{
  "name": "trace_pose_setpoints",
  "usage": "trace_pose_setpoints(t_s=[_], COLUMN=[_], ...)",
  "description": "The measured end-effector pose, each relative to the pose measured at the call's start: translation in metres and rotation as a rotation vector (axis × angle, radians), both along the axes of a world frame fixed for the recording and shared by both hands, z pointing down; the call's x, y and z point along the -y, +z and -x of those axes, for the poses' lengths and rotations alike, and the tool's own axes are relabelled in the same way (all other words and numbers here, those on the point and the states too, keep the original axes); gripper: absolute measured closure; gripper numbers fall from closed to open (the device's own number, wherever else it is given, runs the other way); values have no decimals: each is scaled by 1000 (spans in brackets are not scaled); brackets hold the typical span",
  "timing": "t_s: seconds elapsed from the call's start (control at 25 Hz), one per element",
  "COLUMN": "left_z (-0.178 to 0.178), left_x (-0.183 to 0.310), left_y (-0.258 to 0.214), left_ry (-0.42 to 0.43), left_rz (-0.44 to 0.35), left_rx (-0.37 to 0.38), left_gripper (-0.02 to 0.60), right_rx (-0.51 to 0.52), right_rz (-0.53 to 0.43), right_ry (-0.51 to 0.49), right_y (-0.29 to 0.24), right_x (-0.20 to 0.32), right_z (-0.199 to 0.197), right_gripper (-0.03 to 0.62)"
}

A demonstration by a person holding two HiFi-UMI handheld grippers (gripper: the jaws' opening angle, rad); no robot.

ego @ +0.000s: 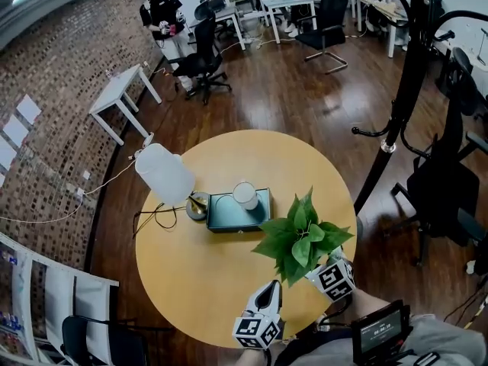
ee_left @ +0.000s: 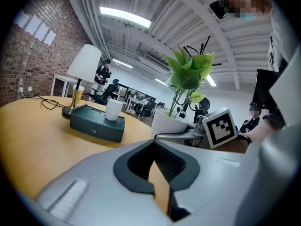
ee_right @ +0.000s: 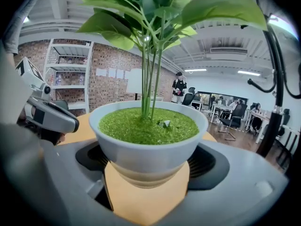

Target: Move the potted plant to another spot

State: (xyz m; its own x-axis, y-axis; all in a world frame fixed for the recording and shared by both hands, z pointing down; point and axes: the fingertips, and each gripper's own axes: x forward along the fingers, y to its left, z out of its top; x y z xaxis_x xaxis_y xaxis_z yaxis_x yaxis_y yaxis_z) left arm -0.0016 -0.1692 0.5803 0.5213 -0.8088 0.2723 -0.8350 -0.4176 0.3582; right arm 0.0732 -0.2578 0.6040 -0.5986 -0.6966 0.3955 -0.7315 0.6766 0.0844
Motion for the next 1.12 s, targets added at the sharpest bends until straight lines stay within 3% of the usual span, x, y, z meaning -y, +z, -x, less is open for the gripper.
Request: trace_pose_setpoints(t_s=[0.48,1.12], left_z=[16,29], left_x=[-16,-39], left_y=[-76,-104], left_ry=[-1,-101], left_rz=[-146,-211], left_rx=[-4,45], left_gripper=[581,581], right_rx=[55,82], right_rz=[-74,-74], right_ry=[-14,-122], right_y=[-105,-116], right_x=[-32,-66], right_z=[20,41], right_gripper=[92,92])
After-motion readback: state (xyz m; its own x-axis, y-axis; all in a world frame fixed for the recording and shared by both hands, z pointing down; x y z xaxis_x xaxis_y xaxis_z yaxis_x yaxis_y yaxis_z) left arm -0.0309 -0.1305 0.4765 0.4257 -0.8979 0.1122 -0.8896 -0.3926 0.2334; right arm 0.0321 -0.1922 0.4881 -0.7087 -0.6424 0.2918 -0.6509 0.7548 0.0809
